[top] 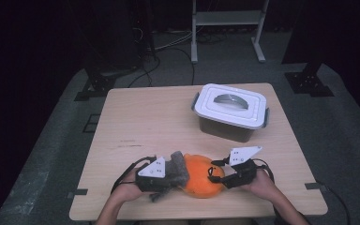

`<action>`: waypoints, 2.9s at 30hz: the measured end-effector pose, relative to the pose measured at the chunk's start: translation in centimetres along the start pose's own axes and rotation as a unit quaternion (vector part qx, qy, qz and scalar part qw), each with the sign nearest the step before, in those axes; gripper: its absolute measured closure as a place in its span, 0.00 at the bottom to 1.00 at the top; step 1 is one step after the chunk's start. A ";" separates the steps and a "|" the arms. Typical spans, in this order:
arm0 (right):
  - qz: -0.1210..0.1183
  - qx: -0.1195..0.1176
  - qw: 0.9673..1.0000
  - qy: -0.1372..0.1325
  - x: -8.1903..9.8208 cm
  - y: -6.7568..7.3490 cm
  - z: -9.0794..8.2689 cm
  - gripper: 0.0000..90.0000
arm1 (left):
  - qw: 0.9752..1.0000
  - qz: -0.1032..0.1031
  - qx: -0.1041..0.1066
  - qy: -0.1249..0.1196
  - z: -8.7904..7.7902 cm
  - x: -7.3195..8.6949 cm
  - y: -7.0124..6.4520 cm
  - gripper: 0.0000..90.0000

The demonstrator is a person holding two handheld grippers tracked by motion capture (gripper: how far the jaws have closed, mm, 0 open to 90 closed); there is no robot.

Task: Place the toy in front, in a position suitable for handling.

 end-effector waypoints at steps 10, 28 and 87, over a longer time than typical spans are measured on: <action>-0.023 -0.001 1.000 0.008 -0.3 0.7 0.4 0.47 | 0.997 -0.029 0.023 -0.066 1.1 -2.8 0.1 0.85; -0.063 -0.016 0.998 0.015 0.1 0.9 0.0 0.49 | 0.995 -0.081 -0.005 -0.060 -0.2 -0.5 1.8 0.85; -0.077 -0.017 0.996 0.028 -1.0 1.5 1.5 0.55 | 0.996 -0.065 0.034 -0.043 0.9 -2.7 1.8 0.84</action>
Point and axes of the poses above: each handheld gripper's, and its own axes: z roughly forward along the jaws, x roughly out of its underside, y roughly to its left, the point moved 1 cm from there along z, roughly forward along the jaws, and after that the axes turned 10 degrees about -x, right-handed, at the moved point
